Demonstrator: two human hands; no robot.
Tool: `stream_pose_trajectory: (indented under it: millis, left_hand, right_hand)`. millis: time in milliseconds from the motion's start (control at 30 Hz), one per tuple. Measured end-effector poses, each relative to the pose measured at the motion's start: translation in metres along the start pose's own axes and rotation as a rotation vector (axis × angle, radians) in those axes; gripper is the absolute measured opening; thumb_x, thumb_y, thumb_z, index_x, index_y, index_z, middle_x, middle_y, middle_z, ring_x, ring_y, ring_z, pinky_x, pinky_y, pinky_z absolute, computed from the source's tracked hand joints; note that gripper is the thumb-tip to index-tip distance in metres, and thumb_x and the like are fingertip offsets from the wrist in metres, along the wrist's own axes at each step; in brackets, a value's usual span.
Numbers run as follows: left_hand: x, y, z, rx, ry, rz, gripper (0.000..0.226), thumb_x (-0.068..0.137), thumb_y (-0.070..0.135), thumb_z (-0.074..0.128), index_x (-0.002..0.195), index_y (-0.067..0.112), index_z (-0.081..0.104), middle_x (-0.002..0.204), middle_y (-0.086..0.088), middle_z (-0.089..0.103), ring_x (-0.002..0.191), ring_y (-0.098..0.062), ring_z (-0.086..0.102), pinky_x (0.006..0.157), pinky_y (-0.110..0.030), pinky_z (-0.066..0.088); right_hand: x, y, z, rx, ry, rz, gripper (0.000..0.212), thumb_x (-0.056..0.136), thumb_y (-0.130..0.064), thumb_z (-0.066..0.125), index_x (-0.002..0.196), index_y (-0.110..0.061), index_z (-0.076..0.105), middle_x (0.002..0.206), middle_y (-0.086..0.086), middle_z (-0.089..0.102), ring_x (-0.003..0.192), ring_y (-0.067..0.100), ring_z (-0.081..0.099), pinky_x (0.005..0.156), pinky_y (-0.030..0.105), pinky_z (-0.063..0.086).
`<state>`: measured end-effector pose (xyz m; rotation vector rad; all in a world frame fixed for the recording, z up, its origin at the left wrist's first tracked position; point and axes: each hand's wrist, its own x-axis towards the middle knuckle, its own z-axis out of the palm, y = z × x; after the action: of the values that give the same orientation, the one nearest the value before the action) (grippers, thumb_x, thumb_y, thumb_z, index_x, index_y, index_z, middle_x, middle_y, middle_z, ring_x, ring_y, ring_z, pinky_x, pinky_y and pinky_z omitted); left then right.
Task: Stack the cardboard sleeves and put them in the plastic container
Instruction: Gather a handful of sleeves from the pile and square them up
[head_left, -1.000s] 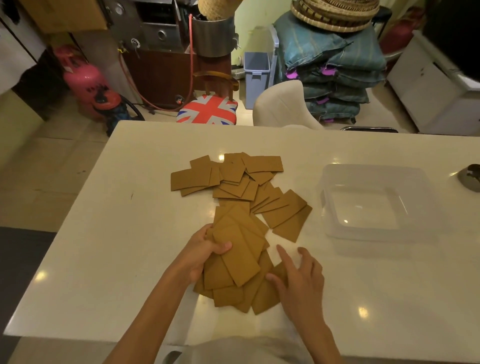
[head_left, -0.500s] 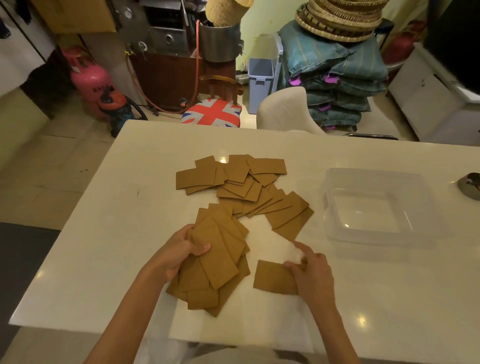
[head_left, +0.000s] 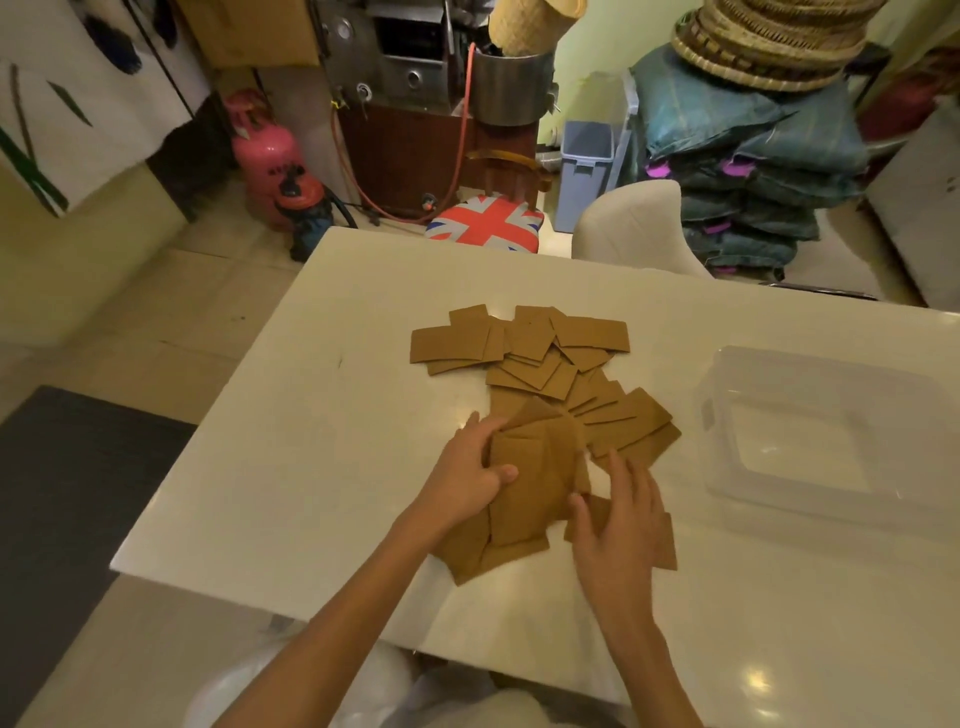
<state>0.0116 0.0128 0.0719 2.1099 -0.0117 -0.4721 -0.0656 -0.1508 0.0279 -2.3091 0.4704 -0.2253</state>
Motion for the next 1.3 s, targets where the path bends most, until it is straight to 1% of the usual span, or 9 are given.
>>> stream_pose_trajectory:
  millis: [100,167,333,600,767,833,1000,1200,1300]
  left_hand:
    - [-0.002,0.013,0.001,0.132,-0.017,0.076,0.051,0.090,0.020,0.068,0.137,0.029,0.049,0.129,0.001,0.062,0.120,-0.021,0.057,0.101,-0.042,0.049]
    - [-0.007,0.024,0.003,0.302,-0.018,0.191,0.045,0.091,0.020,0.066,0.132,0.031,0.051,0.117,0.006,0.066,0.104,-0.015,0.061,0.088,-0.032,0.052]
    - [-0.031,0.050,0.017,0.501,0.039,0.541,0.040,0.091,0.018,0.063,0.127,0.029,0.049,0.115,0.008,0.060,0.094,-0.011,0.056,0.077,-0.029,0.051]
    - [-0.035,0.021,0.051,0.596,0.016,0.545,0.044,0.093,0.017,0.061,0.130,0.025,0.039,0.119,0.000,0.060,0.098,-0.023,0.061,0.071,-0.035,0.052]
    - [-0.022,0.029,0.031,0.282,-0.163,0.458,0.077,0.084,0.024,0.076,0.140,0.043,0.027,0.135,0.011,0.042,0.120,-0.006,0.046,0.098,-0.028,0.048]
    - [-0.019,0.024,0.018,0.395,-0.127,0.452,0.071,0.083,0.032,0.077,0.140,0.039,0.035,0.137,0.012,0.044,0.122,-0.008,0.046,0.101,-0.028,0.046]
    - [-0.024,0.004,0.017,0.362,-0.213,0.358,0.064,0.077,0.051,0.076,0.131,0.038,0.044,0.129,0.017,0.051,0.116,-0.005,0.050,0.097,-0.032,0.050]
    - [-0.035,0.005,0.026,0.336,-0.081,0.479,0.052,0.095,0.018,0.062,0.140,0.033,0.039,0.126,0.009,0.060,0.110,-0.007,0.060,0.092,-0.031,0.054]
    - [-0.037,0.006,0.030,0.392,-0.080,0.553,0.057,0.095,0.013,0.059,0.143,0.031,0.034,0.133,0.007,0.052,0.108,-0.010,0.056,0.088,-0.030,0.053]
  right_hand:
    - [0.009,0.002,-0.009,0.188,-0.173,-0.038,0.088,0.089,-0.033,0.068,0.152,-0.042,0.007,0.164,-0.007,0.009,0.150,0.017,0.012,0.120,0.044,0.019]
    - [0.015,0.001,-0.021,0.371,-0.316,-0.081,0.096,0.087,-0.035,0.070,0.151,-0.051,0.001,0.163,-0.015,0.012,0.149,0.013,0.020,0.118,0.041,0.026]
    - [0.012,-0.004,-0.037,0.727,-0.264,-0.070,0.071,0.085,-0.002,0.071,0.135,-0.039,0.038,0.129,-0.018,0.055,0.119,0.003,0.058,0.090,0.026,0.055]
    - [-0.008,0.019,-0.025,0.636,-0.234,-0.019,0.072,0.083,0.010,0.068,0.122,-0.044,0.040,0.121,-0.004,0.055,0.111,0.010,0.061,0.092,0.031,0.055]
    - [0.006,0.023,-0.034,0.536,-0.248,0.002,0.061,0.079,-0.014,0.080,0.118,-0.038,0.040,0.120,-0.001,0.055,0.107,0.014,0.063,0.085,0.042,0.059]
    - [0.013,0.027,-0.041,0.429,-0.232,-0.017,0.059,0.074,-0.025,0.083,0.115,-0.041,0.044,0.120,-0.004,0.050,0.109,0.015,0.059,0.089,0.043,0.056]
    - [0.014,0.033,-0.042,0.424,-0.392,-0.033,0.049,0.076,-0.002,0.079,0.110,-0.022,0.051,0.110,-0.001,0.060,0.102,0.011,0.064,0.092,0.042,0.056]
    - [0.010,0.045,-0.048,0.316,-0.265,-0.045,0.064,0.071,-0.015,0.085,0.111,-0.041,0.043,0.119,-0.011,0.046,0.110,0.013,0.056,0.088,0.019,0.051]
    - [0.005,0.038,-0.045,0.375,-0.276,-0.029,0.063,0.072,-0.006,0.084,0.114,-0.034,0.045,0.115,-0.009,0.051,0.103,-0.005,0.058,0.081,0.010,0.050]
